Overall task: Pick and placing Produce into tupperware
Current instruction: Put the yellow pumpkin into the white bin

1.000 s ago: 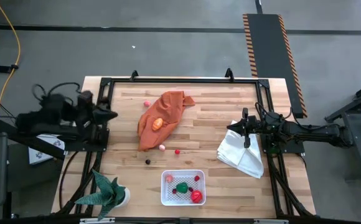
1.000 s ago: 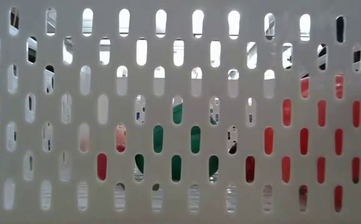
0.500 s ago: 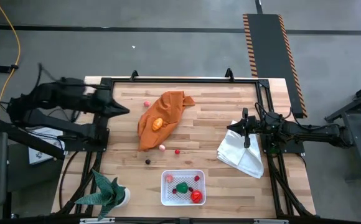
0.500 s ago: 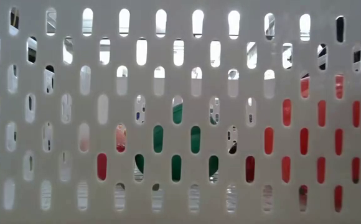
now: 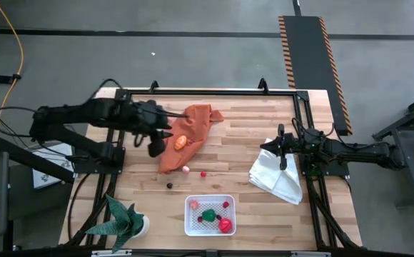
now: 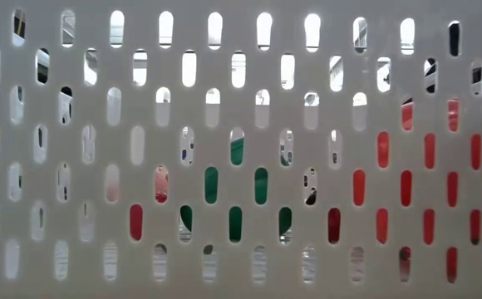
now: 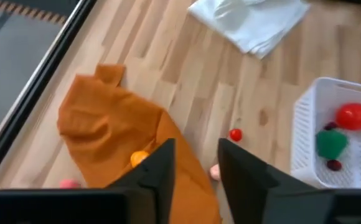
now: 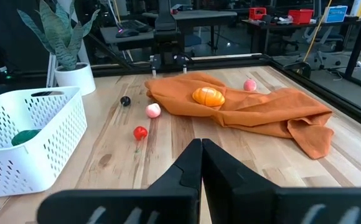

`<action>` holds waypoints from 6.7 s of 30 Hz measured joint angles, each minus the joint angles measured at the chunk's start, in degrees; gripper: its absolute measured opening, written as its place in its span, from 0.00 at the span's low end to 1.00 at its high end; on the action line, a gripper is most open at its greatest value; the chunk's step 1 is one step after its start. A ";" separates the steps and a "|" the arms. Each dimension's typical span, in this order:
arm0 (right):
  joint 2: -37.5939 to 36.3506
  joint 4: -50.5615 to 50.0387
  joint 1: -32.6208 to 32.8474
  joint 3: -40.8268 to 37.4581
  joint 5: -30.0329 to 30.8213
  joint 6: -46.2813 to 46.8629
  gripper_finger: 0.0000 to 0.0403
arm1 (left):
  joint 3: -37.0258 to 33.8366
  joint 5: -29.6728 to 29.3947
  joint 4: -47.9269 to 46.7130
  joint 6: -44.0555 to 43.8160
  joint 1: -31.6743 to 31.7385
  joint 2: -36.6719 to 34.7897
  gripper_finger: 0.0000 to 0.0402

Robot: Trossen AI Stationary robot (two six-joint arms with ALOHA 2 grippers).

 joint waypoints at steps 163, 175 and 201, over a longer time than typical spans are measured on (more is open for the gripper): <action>0.07 -2.43 0.02 -0.02 0.00 0.00 0.00 | -15.63 11.34 13.93 -24.00 16.48 31.49 0.41; 0.07 -2.43 0.02 -0.01 0.00 0.00 0.00 | -13.84 9.79 12.03 -21.69 16.50 31.49 0.39; 0.05 -2.52 0.02 -0.01 0.03 0.00 0.00 | -13.80 12.67 13.93 -18.95 17.97 34.59 0.62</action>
